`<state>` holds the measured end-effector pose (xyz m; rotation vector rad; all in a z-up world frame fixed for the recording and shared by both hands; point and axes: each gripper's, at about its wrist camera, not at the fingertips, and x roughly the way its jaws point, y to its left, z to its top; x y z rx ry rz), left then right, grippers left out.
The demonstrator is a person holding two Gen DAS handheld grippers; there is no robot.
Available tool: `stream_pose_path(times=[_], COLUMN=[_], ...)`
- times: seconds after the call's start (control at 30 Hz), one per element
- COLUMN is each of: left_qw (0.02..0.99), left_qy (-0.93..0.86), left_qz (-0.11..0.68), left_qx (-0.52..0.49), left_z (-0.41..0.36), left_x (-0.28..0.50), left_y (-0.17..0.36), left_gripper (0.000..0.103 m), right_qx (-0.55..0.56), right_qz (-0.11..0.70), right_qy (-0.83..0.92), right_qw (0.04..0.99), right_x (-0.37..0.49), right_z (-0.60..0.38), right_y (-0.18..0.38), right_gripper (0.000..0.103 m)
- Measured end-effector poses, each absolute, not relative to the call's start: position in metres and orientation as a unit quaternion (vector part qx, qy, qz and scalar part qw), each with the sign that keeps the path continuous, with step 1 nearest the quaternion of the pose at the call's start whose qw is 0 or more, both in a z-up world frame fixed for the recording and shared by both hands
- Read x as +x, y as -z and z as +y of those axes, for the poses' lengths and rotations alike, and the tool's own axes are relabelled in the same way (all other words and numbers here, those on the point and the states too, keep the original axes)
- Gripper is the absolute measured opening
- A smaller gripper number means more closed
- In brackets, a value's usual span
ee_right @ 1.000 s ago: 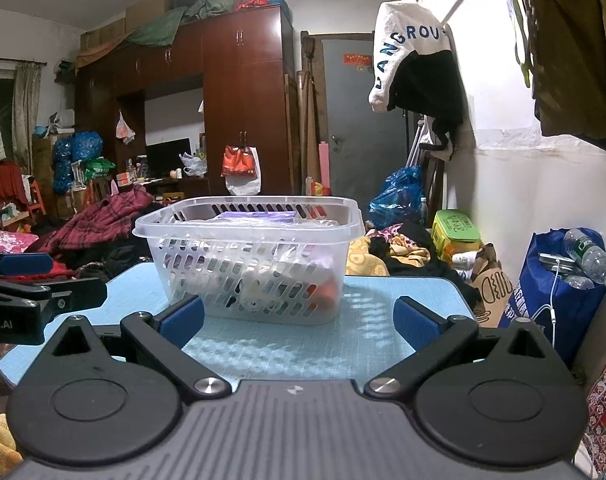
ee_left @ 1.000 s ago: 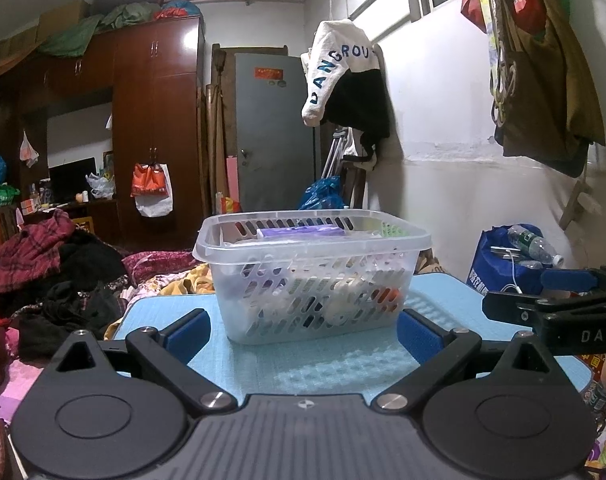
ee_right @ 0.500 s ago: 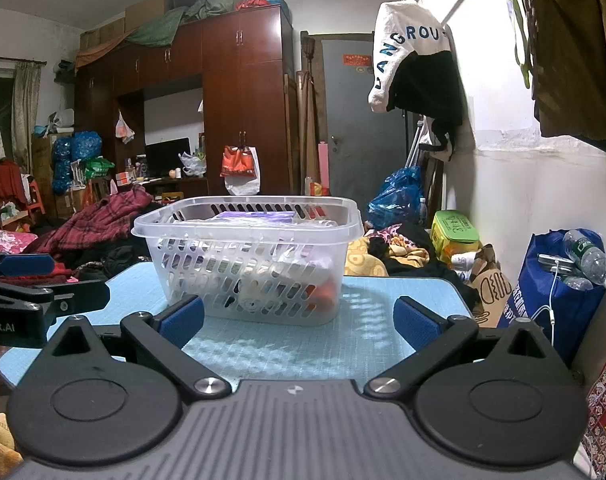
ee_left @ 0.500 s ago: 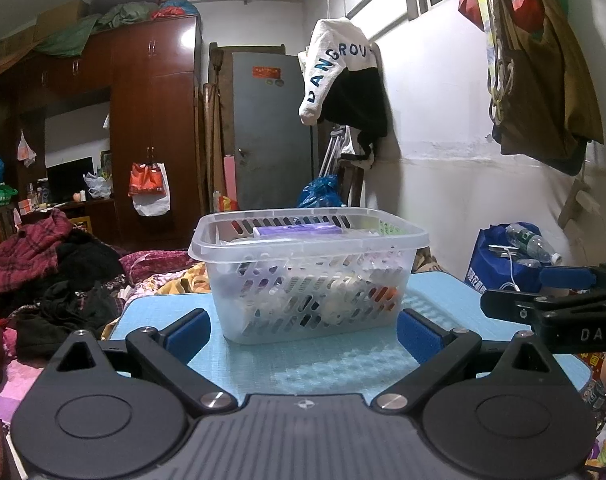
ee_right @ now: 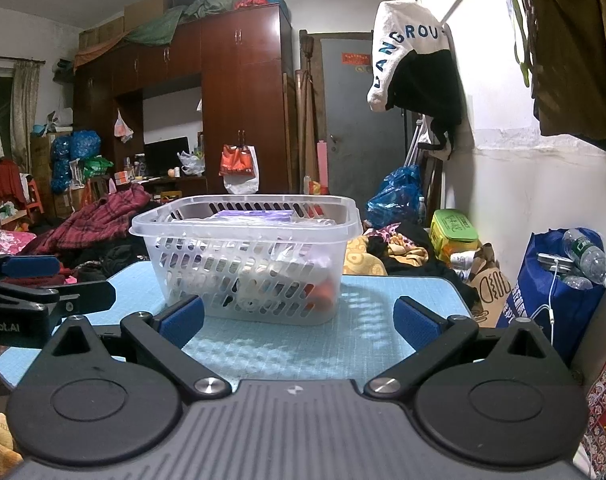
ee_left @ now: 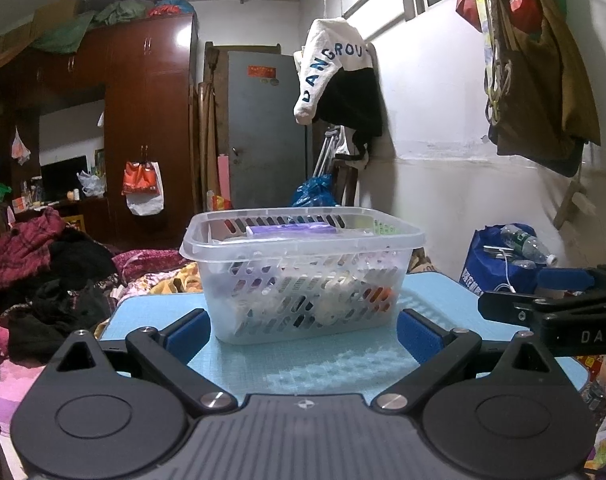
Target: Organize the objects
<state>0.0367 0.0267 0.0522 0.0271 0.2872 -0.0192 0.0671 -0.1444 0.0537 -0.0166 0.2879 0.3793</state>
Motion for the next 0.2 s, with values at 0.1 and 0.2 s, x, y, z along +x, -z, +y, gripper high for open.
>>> stream_pose_path(times=[0.1, 0.2], left_qw=[0.99, 0.991], left_qy=[0.003, 0.006], left_qz=[0.136, 0.134], left_qx=[0.019, 0.02], left_z=[0.0256, 0.0246], left_x=[0.0355, 0.0348], left_y=[-0.0533, -0.0538], left_gripper=[0.101, 0.101], right_qx=[-0.007, -0.008], right_qz=[0.142, 0.141], right_qy=[-0.188, -0.187], right_qw=[0.972, 0.972], right_x=[0.0674, 0.0672], right_z=[-0.1448, -0.1446], right_y=[-0.0538, -0.0538], right_gripper=[0.103, 0.103])
